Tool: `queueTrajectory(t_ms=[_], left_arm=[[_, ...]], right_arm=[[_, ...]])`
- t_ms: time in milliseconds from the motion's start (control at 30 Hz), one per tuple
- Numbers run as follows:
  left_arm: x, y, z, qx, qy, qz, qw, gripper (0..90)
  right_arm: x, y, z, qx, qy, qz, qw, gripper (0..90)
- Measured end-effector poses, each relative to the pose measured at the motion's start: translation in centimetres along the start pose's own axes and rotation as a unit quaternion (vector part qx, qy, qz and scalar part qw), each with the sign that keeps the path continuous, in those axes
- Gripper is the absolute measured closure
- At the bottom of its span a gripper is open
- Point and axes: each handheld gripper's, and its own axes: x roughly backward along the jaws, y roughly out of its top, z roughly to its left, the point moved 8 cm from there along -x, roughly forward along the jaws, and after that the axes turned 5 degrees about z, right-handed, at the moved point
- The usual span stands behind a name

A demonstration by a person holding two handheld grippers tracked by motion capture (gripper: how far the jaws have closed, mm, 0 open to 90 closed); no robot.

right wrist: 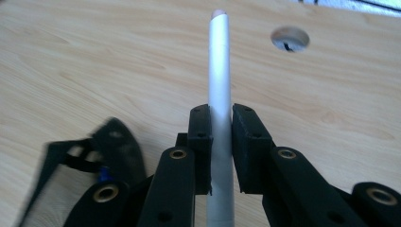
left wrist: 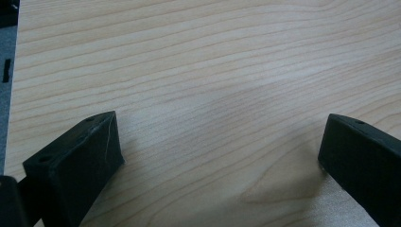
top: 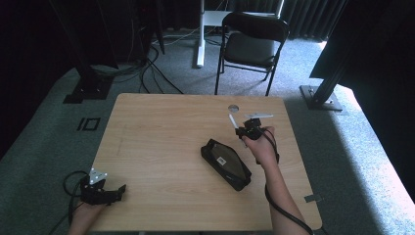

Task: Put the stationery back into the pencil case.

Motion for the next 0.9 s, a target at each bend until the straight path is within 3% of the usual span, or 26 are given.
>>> queueTrajectory(t_ms=[167, 667, 900], left_arm=[[0.0, 0.0, 0.0, 0.0, 0.0, 0.0, 1.0, 0.5], [0.0, 0.0, 0.0, 0.0, 0.0, 0.0, 1.0, 0.5], [0.0, 0.0, 0.0, 0.0, 0.0, 0.0, 1.0, 0.5]], right_arm=[[1.4, 0.4, 1.7, 0.018, 0.016, -0.019, 0.9995, 78.6], [2.1, -1.8, 5.7, 0.067, 0.061, -0.01, 0.9958, 78.7], [1.8, -3.4, 6.7, 0.087, 0.07, 0.006, 0.9937, 78.7]])
